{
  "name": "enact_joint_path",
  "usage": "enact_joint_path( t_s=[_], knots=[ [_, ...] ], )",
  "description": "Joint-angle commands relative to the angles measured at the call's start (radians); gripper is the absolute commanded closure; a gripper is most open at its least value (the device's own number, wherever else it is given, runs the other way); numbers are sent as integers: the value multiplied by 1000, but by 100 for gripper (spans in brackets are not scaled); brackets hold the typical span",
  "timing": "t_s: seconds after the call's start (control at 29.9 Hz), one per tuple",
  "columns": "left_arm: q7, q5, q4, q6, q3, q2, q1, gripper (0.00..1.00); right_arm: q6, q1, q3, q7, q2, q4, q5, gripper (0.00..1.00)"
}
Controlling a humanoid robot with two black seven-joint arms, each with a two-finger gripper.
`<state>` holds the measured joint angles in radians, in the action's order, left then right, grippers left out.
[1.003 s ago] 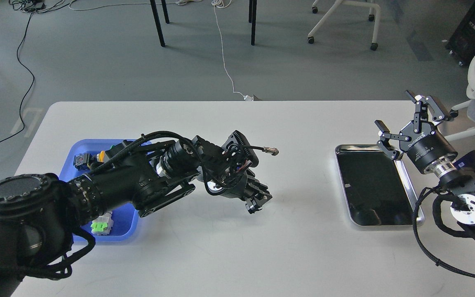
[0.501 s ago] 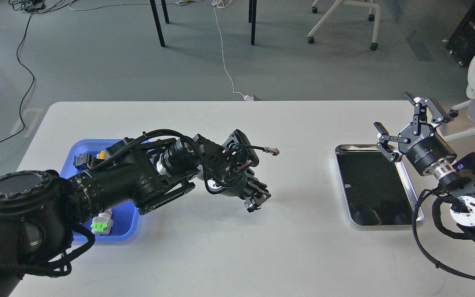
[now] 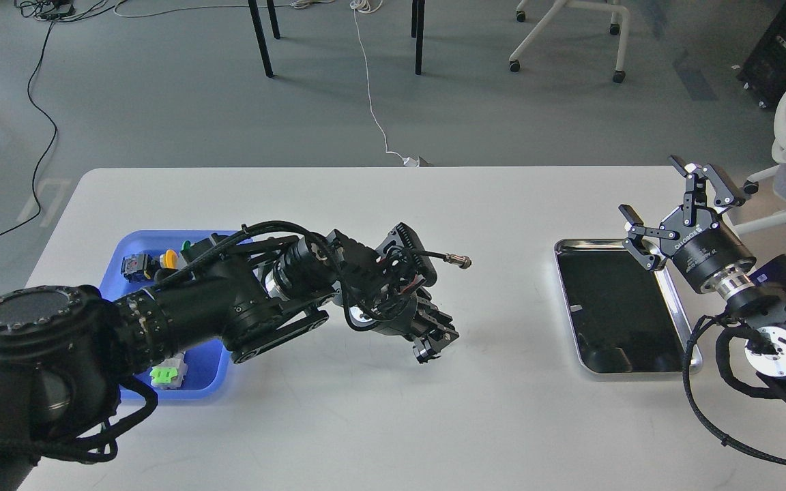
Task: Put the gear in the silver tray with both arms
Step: 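Carry the gear with the left gripper toward the table center, then release the gear on the table and retract the left arm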
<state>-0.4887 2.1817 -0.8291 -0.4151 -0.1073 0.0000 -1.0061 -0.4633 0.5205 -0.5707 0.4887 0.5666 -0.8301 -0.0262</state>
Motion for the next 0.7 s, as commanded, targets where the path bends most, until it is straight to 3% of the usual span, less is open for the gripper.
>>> enact_joint_path(
  t_s=[0.0, 0.1, 0.2, 0.23, 0.47, 0.67],
  knots=[
    [0, 0, -7, -1, 1, 0, -2, 71, 0, 0, 0, 0, 1, 0, 0, 1],
    [0, 0, -7, -1, 3, 0, 1, 55, -3, 0, 0, 0, 1, -3, 0, 1],
    [0, 0, -7, 1, 3, 0, 10, 17, -6, -7, 5, 0, 13, -10, 0, 1],
    [0, 0, -7, 1, 3, 0, 15, 11, -5, -7, 6, 0, 13, -10, 0, 1],
    [0, 0, -8, 53, -41, 0, 4, 4, -8, -8, 17, 0, 15, -12, 0, 1],
    [0, -475, -61, 70, -199, 0, 0, 3, -25, 1, 2, 0, 16, -9, -1, 1]
  ],
)
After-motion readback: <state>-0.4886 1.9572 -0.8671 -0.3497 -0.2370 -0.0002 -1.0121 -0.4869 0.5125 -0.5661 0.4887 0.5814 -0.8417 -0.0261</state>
